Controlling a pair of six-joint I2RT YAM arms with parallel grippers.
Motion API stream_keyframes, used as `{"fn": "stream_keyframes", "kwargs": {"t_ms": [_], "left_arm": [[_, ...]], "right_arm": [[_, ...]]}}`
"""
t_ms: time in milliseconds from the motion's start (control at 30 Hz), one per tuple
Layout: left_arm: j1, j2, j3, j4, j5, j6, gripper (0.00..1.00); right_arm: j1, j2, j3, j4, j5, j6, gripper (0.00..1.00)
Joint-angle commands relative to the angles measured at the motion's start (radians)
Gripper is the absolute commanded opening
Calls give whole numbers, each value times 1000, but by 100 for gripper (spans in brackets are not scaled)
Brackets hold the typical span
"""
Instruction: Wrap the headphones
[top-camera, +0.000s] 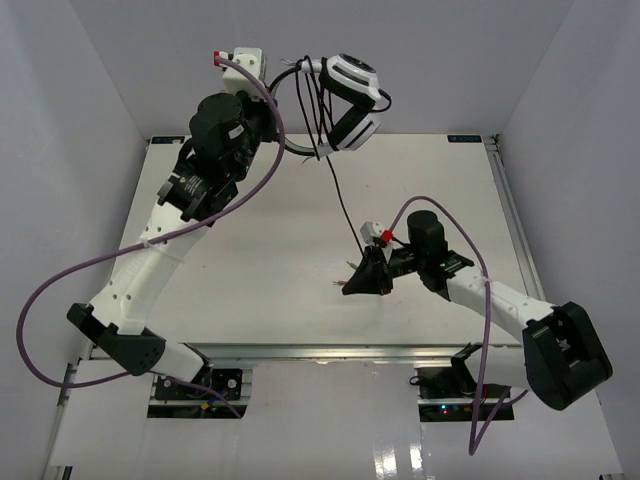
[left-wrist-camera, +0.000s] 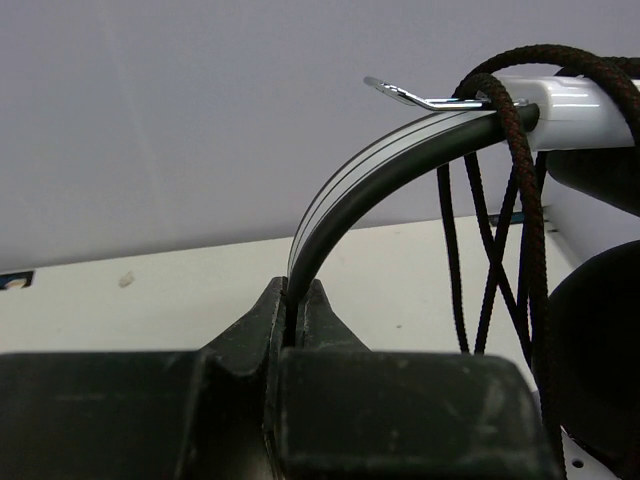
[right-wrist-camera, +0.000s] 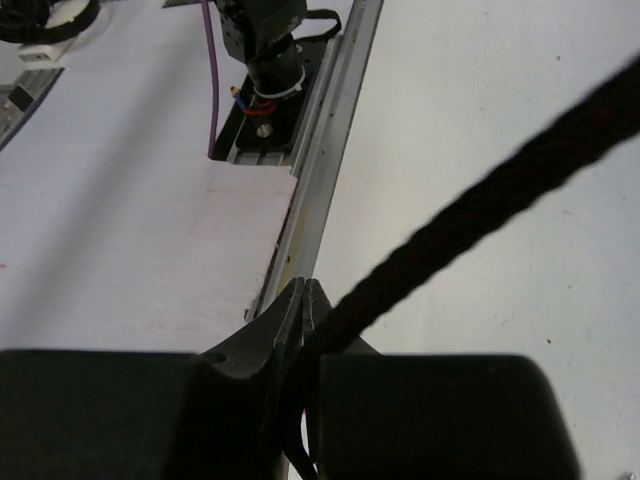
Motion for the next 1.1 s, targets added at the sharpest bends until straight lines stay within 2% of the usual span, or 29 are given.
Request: {"fn": "stream_keyframes", "kwargs": {"t_ms": [0, 133, 267, 433, 533, 667, 800, 900, 1067], "left_arm": [[49, -49, -25, 77, -99, 20, 0], [81, -56, -118, 110, -148, 65, 0], [117, -47, -239, 140, -177, 115, 0], [122, 3, -364, 143, -161, 107, 0], [122, 34, -454, 133, -108, 39, 0], [96, 59, -545, 106, -23, -26, 0], [9, 77, -619, 93, 30, -33, 0], [-69, 44, -683, 88, 84, -64, 0], [-138, -65, -773, 88, 207, -109, 0]], "right_arm": [[5, -69, 12, -252, 118, -208, 8], [11, -107, 93, -454, 290, -342, 8], [76, -160, 220, -711, 565, -524, 8], [143, -202, 366, -818, 962, -670, 8], [143, -190, 474, -829, 1106, -729, 8], [143, -147, 560, -803, 1192, -766, 8], [143, -108, 602, -764, 1224, -783, 8], [143, -94, 581, -722, 1246, -781, 8], [135, -94, 513, -658, 1291, -784, 8]]}}
